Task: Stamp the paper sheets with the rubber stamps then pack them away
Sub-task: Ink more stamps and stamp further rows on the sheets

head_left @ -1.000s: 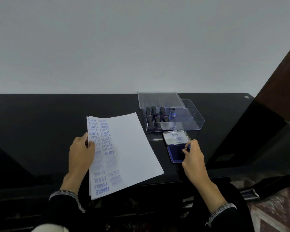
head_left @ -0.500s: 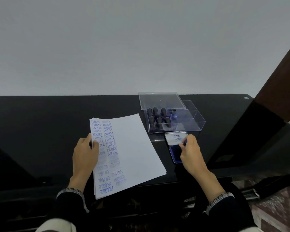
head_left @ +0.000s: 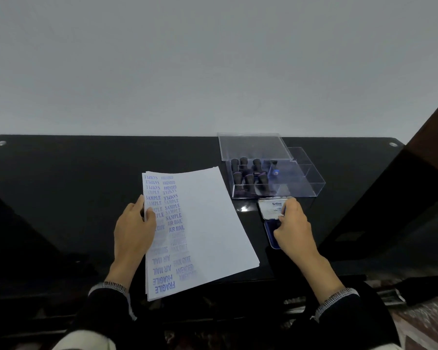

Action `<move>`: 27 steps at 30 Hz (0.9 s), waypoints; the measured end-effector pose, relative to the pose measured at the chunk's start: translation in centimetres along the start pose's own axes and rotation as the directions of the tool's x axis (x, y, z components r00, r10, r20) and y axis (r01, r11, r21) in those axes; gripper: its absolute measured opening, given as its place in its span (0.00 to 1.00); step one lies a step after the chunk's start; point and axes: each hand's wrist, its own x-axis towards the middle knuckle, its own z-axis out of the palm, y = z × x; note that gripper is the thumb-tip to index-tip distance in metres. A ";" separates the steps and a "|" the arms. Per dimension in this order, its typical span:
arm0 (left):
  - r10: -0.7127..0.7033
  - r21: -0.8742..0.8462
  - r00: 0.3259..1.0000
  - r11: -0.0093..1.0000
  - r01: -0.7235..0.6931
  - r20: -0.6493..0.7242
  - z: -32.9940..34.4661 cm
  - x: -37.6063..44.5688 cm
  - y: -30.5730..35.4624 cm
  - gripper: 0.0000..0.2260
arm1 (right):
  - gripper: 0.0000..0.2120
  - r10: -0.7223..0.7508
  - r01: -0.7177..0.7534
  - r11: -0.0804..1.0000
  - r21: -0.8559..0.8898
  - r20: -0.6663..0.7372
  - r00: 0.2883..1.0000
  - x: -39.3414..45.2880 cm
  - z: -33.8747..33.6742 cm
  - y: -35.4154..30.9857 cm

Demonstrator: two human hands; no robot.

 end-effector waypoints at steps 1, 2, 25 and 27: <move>-0.001 -0.006 1.000 1.000 0.001 0.002 0.0 0.0 0.0 0.06 | 0.13 -0.008 0.008 1.000 -0.002 -0.007 1.000 -0.1 0.1 0.0; -0.004 -0.010 1.000 1.000 0.004 0.006 0.0 0.0 0.0 0.07 | 0.12 -0.012 0.012 1.000 -0.004 -0.009 1.000 -0.2 0.0 -0.1; -0.054 0.274 0.999 0.960 0.055 -0.011 -0.1 3.3 0.8 0.18 | 0.09 -0.258 0.217 0.802 0.556 -0.005 0.966 6.9 10.5 -16.7; 0.020 0.207 0.999 0.978 -0.028 0.045 0.7 4.8 0.7 0.16 | 0.10 -0.284 0.245 0.823 0.512 -0.002 0.959 8.4 11.9 -16.9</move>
